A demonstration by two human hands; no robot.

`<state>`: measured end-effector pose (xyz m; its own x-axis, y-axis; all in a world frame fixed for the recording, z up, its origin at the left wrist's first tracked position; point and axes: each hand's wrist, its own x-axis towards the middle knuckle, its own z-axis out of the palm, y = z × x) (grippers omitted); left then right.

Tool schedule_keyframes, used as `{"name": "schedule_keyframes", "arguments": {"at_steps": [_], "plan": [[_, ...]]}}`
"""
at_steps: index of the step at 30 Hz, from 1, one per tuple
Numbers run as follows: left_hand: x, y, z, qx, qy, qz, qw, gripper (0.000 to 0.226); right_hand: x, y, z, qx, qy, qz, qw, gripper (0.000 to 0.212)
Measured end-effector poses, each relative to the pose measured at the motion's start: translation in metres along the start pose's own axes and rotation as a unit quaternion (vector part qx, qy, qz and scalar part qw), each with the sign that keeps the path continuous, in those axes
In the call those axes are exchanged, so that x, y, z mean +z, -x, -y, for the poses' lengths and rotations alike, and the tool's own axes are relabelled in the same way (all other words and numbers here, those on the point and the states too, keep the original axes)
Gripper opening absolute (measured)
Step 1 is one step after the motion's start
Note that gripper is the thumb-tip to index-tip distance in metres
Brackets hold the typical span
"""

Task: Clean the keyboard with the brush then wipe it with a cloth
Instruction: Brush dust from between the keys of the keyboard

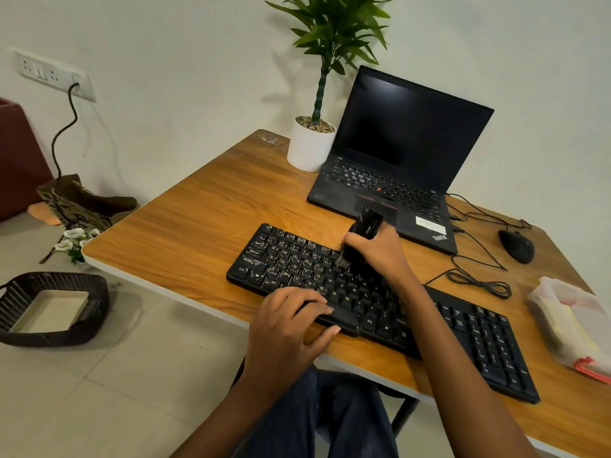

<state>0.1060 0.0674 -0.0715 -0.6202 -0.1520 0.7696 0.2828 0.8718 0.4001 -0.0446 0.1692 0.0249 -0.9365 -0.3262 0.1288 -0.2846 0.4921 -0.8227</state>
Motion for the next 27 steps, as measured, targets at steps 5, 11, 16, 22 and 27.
{"name": "schedule_keyframes", "arguments": {"at_steps": [5, 11, 16, 22, 27], "plan": [[0.000, 0.001, 0.001, -0.002, -0.004, 0.007, 1.000, 0.023, 0.006, -0.005, 0.002, -0.026, 0.041, -0.025, 0.999, 0.025], [0.000, 0.000, 0.001, 0.001, -0.004, 0.002, 1.000, 0.022, 0.001, -0.007, 0.004, 0.001, 0.038, -0.047, 0.998, 0.022], [0.000, 0.000, 0.001, 0.002, -0.003, 0.002, 1.000, 0.022, 0.005, -0.002, 0.004, -0.004, 0.002, 0.012, 1.000, 0.010], [0.000, 0.000, 0.001, 0.001, -0.004, 0.000, 1.000, 0.022, 0.014, -0.009, 0.008, -0.008, 0.019, -0.020, 1.000, 0.011], [0.000, -0.001, 0.001, 0.001, -0.001, -0.001, 1.000, 0.021, 0.010, -0.011, 0.011, 0.019, 0.035, 0.003, 0.999, 0.014]]}}
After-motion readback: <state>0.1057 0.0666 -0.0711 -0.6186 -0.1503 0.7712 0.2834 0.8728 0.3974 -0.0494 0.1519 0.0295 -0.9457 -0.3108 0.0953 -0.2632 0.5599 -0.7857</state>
